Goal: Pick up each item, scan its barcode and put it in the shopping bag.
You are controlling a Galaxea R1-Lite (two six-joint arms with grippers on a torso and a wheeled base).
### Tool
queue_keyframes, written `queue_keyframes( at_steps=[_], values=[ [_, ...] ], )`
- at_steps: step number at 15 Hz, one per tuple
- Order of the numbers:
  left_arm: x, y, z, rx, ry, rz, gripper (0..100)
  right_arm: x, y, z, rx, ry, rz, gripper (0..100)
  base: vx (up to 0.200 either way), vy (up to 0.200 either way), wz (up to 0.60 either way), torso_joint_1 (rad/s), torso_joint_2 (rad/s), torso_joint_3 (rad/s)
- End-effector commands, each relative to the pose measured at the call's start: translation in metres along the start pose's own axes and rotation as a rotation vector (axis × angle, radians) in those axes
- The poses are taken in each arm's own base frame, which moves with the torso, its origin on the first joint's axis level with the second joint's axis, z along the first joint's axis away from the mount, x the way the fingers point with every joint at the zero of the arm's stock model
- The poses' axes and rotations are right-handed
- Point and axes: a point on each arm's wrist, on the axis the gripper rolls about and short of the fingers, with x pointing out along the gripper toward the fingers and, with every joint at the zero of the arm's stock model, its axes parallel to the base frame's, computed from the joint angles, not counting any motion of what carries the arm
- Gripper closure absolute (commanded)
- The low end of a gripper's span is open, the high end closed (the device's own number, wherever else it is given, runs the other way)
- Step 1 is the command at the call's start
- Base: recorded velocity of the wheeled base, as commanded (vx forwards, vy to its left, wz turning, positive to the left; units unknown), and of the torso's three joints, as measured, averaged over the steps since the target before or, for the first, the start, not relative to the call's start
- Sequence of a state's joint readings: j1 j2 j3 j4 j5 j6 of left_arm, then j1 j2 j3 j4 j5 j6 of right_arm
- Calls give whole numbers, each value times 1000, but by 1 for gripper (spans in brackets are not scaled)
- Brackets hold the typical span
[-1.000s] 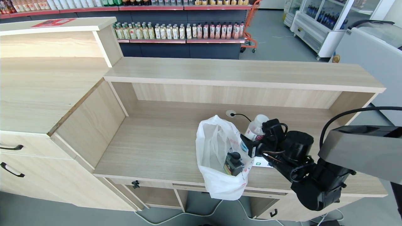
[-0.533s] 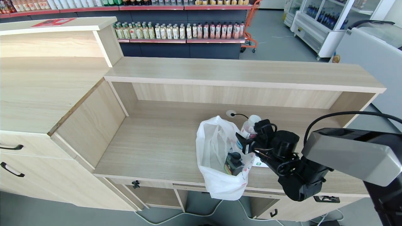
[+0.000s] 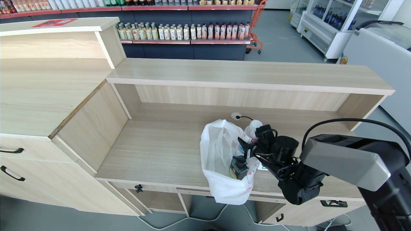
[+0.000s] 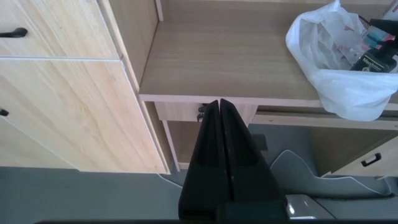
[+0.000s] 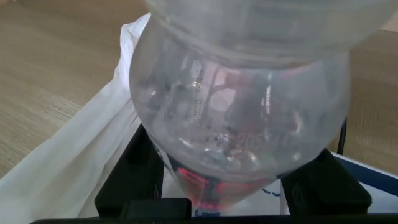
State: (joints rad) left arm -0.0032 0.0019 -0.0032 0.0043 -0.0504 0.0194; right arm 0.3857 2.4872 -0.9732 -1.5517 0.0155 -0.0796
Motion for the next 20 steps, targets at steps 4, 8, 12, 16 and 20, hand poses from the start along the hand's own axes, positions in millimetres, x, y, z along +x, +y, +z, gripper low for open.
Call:
queue_keyframes(
  at_steps=[4, 8, 12, 16, 20],
  values=[
    [0, 0, 0, -1, 0, 0, 100, 11, 3, -3, 0, -24, 22, 100, 0, 0, 0, 0, 0, 0],
    [0, 0, 0, -1, 0, 0, 100, 14, 2, -14, -13, -16, 18, 100, 0, 0, 0, 0, 0, 0],
    [0, 0, 0, -1, 0, 0, 100, 11, -2, -20, -19, 6, 12, 0, 0, 0, 0, 0, 0, 0],
    [0, 0, 0, -1, 0, 0, 100, 10, -5, -17, -25, 2, 4, 0, 0, 0, 0, 0, 0, 0],
    [0, 0, 0, -1, 0, 0, 100, 2, -15, 27, -28, -61, 9, 0, 0, 0, 0, 0, 0, 0]
  ],
)
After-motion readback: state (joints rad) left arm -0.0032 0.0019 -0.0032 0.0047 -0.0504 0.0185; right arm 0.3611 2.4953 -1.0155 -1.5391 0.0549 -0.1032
